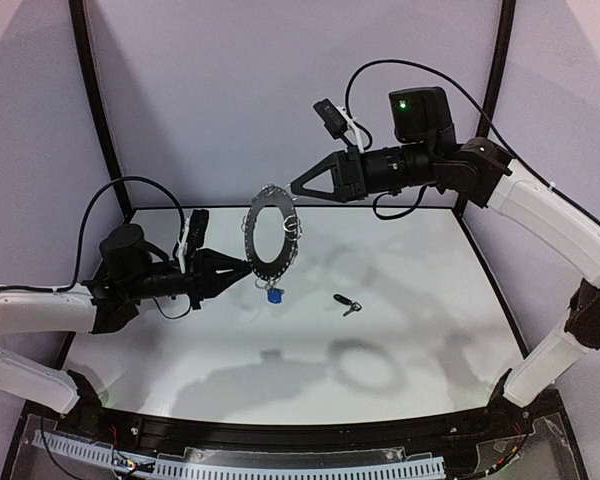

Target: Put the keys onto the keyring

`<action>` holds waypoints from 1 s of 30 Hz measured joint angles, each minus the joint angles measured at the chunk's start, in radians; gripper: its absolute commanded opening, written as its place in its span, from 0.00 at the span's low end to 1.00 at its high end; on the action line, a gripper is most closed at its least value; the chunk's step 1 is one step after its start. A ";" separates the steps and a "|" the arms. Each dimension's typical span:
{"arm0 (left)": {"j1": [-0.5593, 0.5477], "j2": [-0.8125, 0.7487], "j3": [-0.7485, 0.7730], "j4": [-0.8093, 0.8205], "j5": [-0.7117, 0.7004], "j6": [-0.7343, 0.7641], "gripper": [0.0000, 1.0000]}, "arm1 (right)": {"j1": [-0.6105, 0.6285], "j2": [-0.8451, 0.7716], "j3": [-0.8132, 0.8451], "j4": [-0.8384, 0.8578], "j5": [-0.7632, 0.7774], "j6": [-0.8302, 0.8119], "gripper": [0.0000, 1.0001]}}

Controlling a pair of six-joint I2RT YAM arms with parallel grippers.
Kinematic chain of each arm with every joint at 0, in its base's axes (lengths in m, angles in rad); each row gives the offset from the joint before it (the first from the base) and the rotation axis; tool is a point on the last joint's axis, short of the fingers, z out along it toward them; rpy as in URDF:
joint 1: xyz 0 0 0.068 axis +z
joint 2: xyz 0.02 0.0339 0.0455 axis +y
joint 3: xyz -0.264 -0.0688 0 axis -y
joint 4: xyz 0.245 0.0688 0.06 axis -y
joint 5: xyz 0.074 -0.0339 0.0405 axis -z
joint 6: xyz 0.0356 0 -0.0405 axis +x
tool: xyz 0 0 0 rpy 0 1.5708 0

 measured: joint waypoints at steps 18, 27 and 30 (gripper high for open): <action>-0.001 -0.169 0.183 -0.560 -0.047 0.009 0.01 | -0.064 -0.022 -0.301 0.182 0.094 -0.343 0.98; -0.006 -0.177 0.212 -0.747 -0.058 0.009 0.01 | -0.064 -0.019 -0.331 0.214 0.216 -0.571 0.91; -0.007 -0.174 0.233 -0.793 -0.056 0.018 0.01 | -0.045 -0.005 -0.330 0.216 0.084 -0.658 0.83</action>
